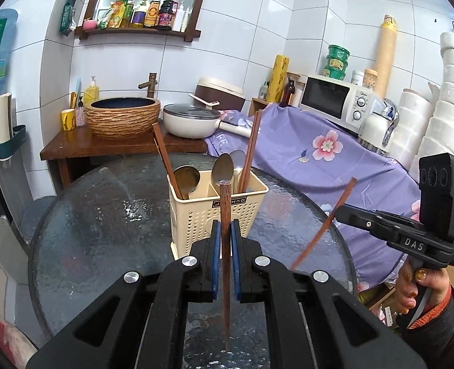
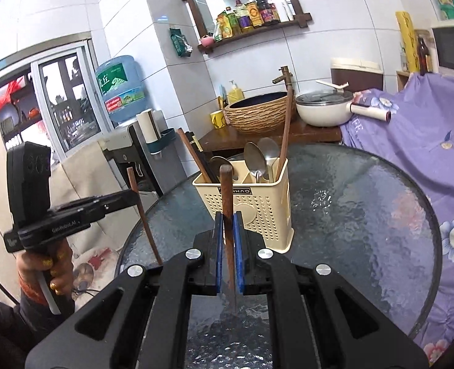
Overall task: Organize utensils
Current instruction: 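Carry both wooden chopsticks up toward the beige holder, then lower both held chopsticks into the beige holder and open both tools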
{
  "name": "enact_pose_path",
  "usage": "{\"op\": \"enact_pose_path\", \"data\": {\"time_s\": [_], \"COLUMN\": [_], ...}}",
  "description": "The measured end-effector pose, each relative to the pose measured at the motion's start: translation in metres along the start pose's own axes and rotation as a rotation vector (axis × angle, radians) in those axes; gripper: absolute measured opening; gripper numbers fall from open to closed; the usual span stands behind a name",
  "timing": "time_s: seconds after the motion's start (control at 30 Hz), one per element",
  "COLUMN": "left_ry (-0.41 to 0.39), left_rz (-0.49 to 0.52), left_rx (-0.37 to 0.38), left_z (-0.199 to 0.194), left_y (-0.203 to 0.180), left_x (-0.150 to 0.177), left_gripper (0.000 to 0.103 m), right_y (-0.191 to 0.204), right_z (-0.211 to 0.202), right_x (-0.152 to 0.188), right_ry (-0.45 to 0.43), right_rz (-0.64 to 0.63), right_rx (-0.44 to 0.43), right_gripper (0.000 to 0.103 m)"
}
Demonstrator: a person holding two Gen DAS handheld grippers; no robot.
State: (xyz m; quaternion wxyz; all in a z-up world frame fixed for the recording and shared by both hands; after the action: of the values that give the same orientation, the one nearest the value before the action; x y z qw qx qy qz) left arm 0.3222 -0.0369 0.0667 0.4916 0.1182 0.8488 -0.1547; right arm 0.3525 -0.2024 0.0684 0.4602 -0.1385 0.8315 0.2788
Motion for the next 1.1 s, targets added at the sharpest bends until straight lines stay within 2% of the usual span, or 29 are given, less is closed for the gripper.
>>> {"op": "enact_pose_path", "data": {"time_s": [0.3, 0.67, 0.83, 1.0, 1.1], "left_ry": [-0.004, -0.033, -0.046, -0.074, -0.117], "left_rz": [0.020, 0.046, 0.040, 0.027, 0.025], "left_rx": [0.008, 0.041, 0.057, 0.070, 0.029], "left_z": [-0.005, -0.015, -0.016, -0.022, -0.027], "left_y": [-0.003, -0.008, -0.007, -0.002, 0.006], "left_x": [-0.006, -0.038, -0.069, -0.118, -0.152], "left_gripper": [0.007, 0.007, 0.007, 0.007, 0.007], "right_y": [0.010, 0.026, 0.042, 0.052, 0.055], "right_z": [-0.005, -0.004, -0.005, -0.004, -0.004], "right_x": [-0.007, -0.033, -0.066, -0.118, -0.151], "right_ry": [-0.002, 0.005, -0.017, -0.036, -0.064], "right_rz": [-0.035, -0.103, -0.145, -0.145, -0.152], "right_rx": [0.010, 0.023, 0.015, 0.009, 0.022], "right_gripper": [0.007, 0.007, 0.007, 0.007, 0.007]}}
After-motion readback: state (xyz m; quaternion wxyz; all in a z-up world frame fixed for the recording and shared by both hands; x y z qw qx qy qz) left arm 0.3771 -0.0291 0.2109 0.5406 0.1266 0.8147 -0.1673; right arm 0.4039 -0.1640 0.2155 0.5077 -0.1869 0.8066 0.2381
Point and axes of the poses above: each gripper's, at about its wrist camera, not at the fingertips, and z roughly the way its jaws point, y to its left, x to its underside, the point moved 9 cm from there along z, roughly the way its jaws point, and after that the axes turned 3 degrees about z, right-handed, at the moved point
